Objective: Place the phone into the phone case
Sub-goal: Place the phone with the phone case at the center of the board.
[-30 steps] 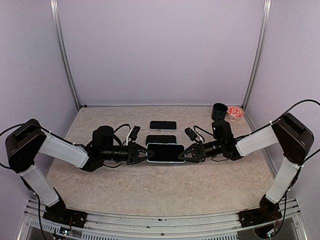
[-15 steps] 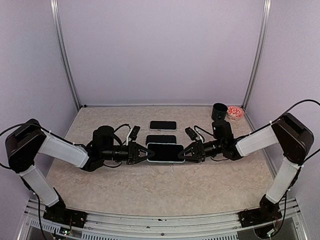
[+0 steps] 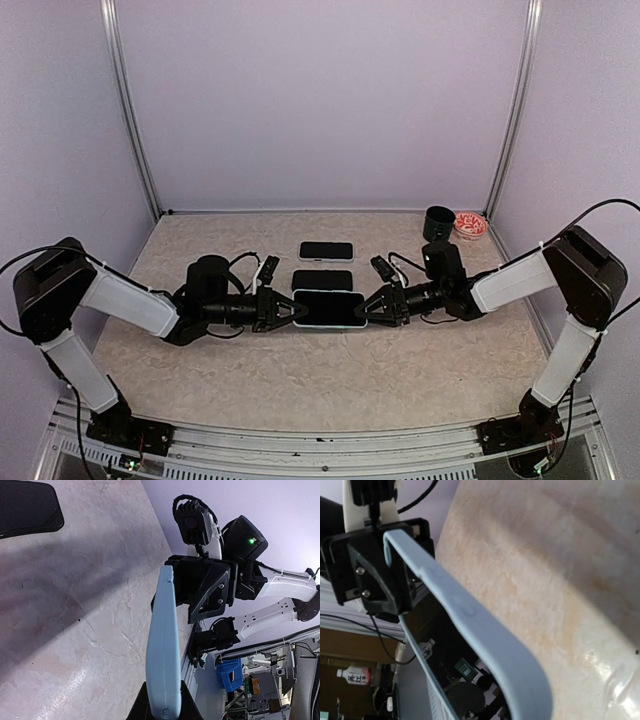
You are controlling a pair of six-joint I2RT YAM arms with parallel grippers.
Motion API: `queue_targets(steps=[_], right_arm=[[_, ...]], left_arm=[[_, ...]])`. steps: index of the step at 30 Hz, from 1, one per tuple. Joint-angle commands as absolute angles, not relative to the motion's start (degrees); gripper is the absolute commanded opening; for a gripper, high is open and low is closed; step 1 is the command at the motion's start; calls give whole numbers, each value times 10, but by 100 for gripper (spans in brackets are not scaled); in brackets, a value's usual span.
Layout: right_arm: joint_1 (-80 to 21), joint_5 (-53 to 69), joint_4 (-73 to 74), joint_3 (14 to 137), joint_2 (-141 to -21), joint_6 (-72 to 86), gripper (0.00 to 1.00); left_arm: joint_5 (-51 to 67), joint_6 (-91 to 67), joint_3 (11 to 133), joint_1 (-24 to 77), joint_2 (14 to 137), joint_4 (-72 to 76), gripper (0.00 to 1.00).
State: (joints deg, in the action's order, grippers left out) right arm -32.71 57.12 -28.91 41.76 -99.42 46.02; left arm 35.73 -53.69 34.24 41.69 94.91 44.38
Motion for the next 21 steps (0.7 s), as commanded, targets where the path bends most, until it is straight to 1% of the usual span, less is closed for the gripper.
queue_targets(steps=[1, 21], right_arm=[[-334, 565, -288, 443, -998, 442, 43], [-334, 553, -292, 487, -1083, 430, 45]], left_arm=[[345, -532, 336, 414, 972, 442, 0], [344, -529, 365, 397, 1071, 467, 1]])
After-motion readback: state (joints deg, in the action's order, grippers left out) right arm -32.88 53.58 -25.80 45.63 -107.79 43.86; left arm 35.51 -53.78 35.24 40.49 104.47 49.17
